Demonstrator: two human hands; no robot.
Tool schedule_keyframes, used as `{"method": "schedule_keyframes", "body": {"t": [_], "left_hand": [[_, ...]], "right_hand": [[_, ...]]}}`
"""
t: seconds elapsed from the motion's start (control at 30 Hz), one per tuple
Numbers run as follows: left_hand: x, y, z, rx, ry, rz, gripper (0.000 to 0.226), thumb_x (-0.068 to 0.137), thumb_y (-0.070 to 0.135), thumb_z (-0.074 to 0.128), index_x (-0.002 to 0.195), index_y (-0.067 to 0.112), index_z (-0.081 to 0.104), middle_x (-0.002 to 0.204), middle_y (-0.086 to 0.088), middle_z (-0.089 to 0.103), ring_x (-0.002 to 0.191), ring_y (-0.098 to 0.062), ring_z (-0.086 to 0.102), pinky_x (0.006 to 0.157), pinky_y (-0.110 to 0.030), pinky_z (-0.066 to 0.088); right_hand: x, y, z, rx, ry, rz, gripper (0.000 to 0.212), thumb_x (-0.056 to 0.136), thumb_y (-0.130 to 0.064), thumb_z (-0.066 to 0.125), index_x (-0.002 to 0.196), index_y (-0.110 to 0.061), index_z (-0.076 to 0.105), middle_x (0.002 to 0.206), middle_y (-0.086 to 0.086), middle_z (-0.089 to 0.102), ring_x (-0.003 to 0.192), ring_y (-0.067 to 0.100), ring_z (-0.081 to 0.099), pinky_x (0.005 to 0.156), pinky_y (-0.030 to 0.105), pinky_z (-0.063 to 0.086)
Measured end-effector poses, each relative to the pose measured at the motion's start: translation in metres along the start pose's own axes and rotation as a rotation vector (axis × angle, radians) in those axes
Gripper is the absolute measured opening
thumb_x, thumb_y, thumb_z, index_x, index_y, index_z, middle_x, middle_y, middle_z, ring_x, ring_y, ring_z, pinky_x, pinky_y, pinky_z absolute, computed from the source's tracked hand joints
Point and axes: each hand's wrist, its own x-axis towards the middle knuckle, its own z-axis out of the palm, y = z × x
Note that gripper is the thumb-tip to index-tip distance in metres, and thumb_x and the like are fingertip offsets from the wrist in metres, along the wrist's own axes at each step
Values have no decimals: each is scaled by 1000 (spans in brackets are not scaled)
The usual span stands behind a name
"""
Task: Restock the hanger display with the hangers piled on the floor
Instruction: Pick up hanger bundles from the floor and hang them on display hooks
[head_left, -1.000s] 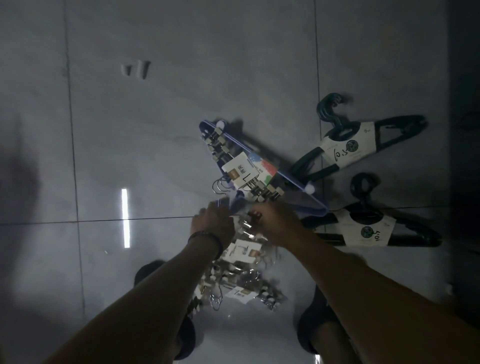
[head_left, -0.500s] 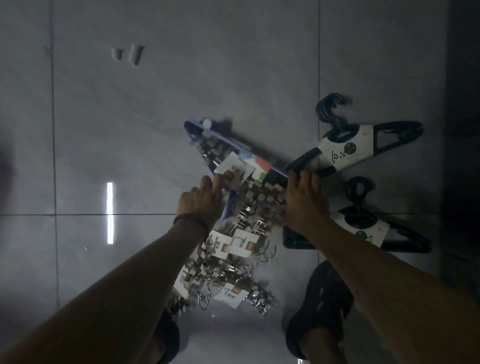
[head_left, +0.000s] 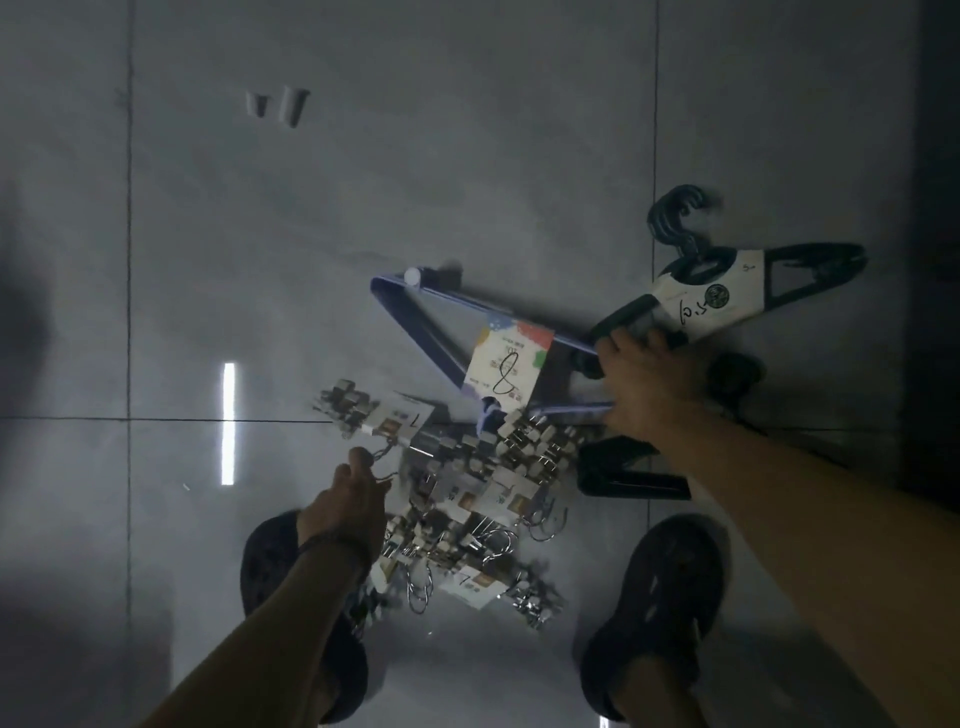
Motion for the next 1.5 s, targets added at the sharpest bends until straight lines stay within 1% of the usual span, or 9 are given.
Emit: {"method": "schedule_keyframes", "body": {"t": [0.2,0.33,0.43,0.63,0.8,0.93,1.07,1.2,1.5], "left_hand": [[-11,12,27,-72,-157,-232,53,97,30,57,144,23,31,131,-14,50,113,-37,57,93,-53,56],[-23,55,9,-229,-27,-165,89,91,48,70,157,18,18,159,-18,26,138,-40,39,108,-55,48],[-25,100,-18,-469,37,-76,78,90,66,62,147,17,40,151,-17,42,133,-36,45,106,-54,48],[-40,216,-94,-1412,-480,13,67,78,65,71,133,29,55,128,-1,69,112,-26,72,94,-53,60],[-53,264,-75,-1276,-516,93,33,99,4,63,128,17,56,121,-15,72,83,-30,78,72,-45,63],[-64,278,-63,-1012,-535,144,23,108,12,50,117,26,65,104,-6,80,72,-22,77,68,-43,65],[-52,286,-45,-708,-624,194,19,107,24,55,116,29,70,113,-7,78,92,-27,78,84,-56,63],[-40,309,-15,-317,-555,447,20,107,41,50,119,41,66,106,12,71,90,-6,68,75,-28,55],[-18,359,77,-89,-321,558,44,110,29,45,154,21,45,153,-11,51,140,-31,48,110,-37,39]], "right_hand": [[-6,29,-25,289,411,-64,79,67,-61,86,122,-12,56,122,8,52,107,38,52,79,51,56],[-13,6,-44,666,512,278,77,57,-73,81,106,-17,60,109,3,63,91,30,64,65,40,57],[-30,-16,-39,988,533,447,73,60,-80,72,101,-22,59,96,-1,63,75,18,65,55,39,60],[-121,-45,-1,1189,631,603,52,78,-59,81,99,-17,59,89,-2,58,73,16,55,57,23,42],[-182,-49,39,1268,552,658,76,73,-95,54,112,-30,61,106,-13,63,93,2,58,80,15,46],[-206,-7,70,1585,232,745,94,60,-100,49,130,-39,54,118,-12,66,102,3,62,82,28,55],[-192,55,123,2020,258,898,106,64,-87,72,148,-31,42,124,-1,71,102,18,73,87,48,62],[-155,79,156,2421,297,930,77,84,-42,85,147,-25,45,131,6,67,108,26,70,71,42,66],[-117,89,227,2142,66,1112,81,82,-80,60,140,-27,42,123,11,61,97,25,65,85,51,64]]}}
